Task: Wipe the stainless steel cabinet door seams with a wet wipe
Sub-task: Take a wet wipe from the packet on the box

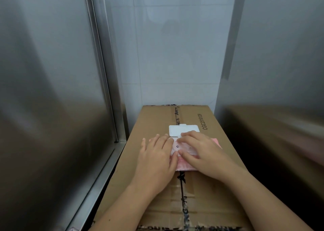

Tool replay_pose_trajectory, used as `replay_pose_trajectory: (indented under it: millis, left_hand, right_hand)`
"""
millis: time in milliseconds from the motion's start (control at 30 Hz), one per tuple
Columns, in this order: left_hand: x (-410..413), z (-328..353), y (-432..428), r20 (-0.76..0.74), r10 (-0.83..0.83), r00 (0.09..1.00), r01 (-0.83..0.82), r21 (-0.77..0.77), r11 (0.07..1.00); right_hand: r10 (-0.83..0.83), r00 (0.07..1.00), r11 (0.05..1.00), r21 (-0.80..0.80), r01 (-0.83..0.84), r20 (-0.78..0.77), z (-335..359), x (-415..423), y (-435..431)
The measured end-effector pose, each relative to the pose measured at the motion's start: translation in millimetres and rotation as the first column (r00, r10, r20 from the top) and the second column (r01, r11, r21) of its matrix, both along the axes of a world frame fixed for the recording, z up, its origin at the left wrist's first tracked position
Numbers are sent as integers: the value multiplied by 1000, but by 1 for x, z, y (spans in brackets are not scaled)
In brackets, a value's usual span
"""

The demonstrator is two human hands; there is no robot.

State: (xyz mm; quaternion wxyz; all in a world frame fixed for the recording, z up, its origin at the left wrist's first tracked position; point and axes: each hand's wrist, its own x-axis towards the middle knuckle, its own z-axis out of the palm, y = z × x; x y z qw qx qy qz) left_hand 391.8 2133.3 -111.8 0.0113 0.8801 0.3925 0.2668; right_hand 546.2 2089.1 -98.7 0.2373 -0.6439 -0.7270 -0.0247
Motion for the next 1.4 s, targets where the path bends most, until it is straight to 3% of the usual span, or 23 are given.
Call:
replay_pose_trajectory:
  millis: [133, 267, 800, 967, 1400]
  left_hand:
    - [2, -1, -3, 15, 0, 1000, -1, 67, 998]
    - [1, -4, -2, 32, -22, 999, 22, -23, 999]
    - [-2, -8, 1, -21, -19, 1000, 18, -41, 999]
    - [-2, -8, 1, -19, -22, 1000, 21, -31, 999]
    - [-2, -12, 2, -34, -21, 999, 20, -44, 999]
  right_hand:
    - [22, 999, 999, -26, -23, -37, -1, 2, 2]
    - [56, 998, 995, -82, -59, -39, 2, 4, 6]
    - [90, 994, 964, -246, -102, -59, 6, 6, 19]
    - [85, 992, 961, -254, -107, -99, 6, 7, 21]
    - [115, 993, 963, -243, -117, -24, 0, 6, 22]
